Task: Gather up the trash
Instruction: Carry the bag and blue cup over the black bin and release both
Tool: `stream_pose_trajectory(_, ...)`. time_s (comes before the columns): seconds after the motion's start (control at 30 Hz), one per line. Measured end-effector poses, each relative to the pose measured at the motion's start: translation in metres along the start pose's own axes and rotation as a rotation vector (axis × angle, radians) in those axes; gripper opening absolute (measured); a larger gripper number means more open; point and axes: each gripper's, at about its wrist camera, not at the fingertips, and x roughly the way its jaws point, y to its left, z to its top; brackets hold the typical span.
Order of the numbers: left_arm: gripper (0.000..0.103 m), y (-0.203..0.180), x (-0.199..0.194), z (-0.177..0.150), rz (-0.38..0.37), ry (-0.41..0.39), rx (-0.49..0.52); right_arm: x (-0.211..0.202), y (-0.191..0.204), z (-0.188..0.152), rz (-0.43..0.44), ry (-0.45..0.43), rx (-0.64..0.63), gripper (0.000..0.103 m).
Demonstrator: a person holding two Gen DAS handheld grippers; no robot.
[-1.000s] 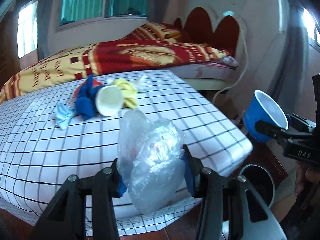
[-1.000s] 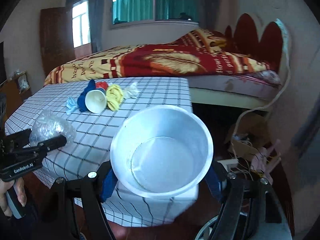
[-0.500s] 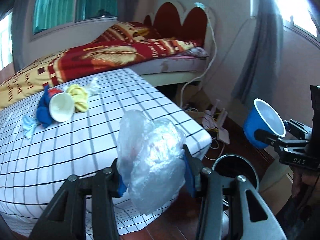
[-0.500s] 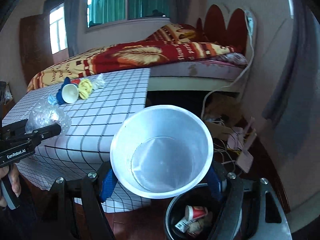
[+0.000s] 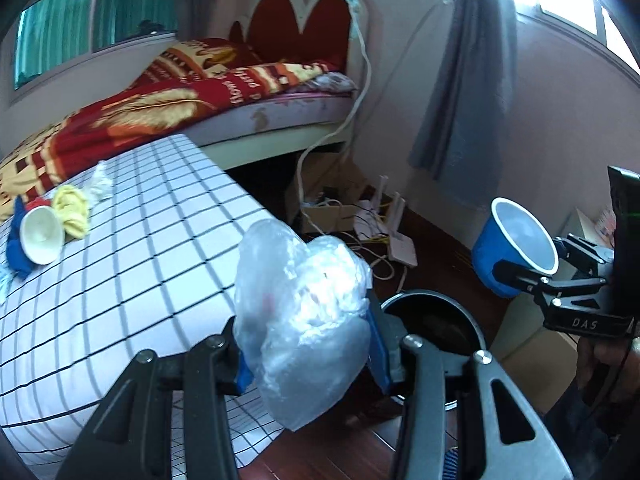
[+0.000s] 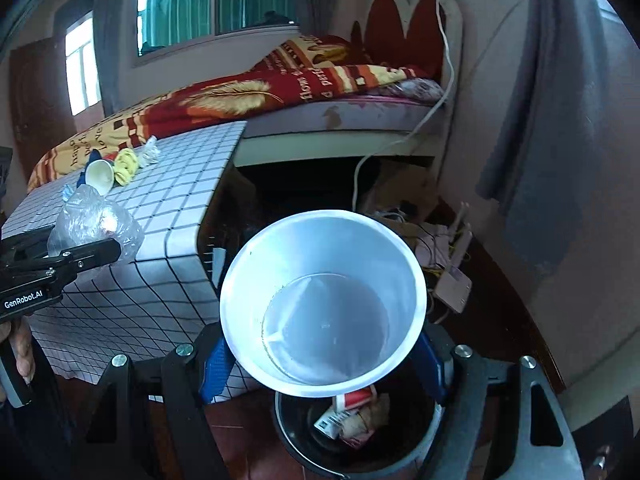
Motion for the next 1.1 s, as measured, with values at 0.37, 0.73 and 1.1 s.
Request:
stream_pose_trajectory(0.37, 0.047, -0.044, 0.027, -0.008, -0.100, 0.057, 0.057, -0.002, -0.034, -0.030, -0.044, 0.049, 0.042, 0.077)
stream_pose_trajectory(0.73, 0.047, -0.088, 0.068, -0.021, -0.200, 0.155, 0.111, 0.021, -0.056, -0.071, -0.048, 0.159, 0.038, 0.077)
stream_pose_trajectory(1.1, 0.047, -0.110, 0.120, -0.036, -0.266, 0.293, 0.102, 0.067, -0.079, -0.109, -0.034, 0.305, -0.013, 0.077)
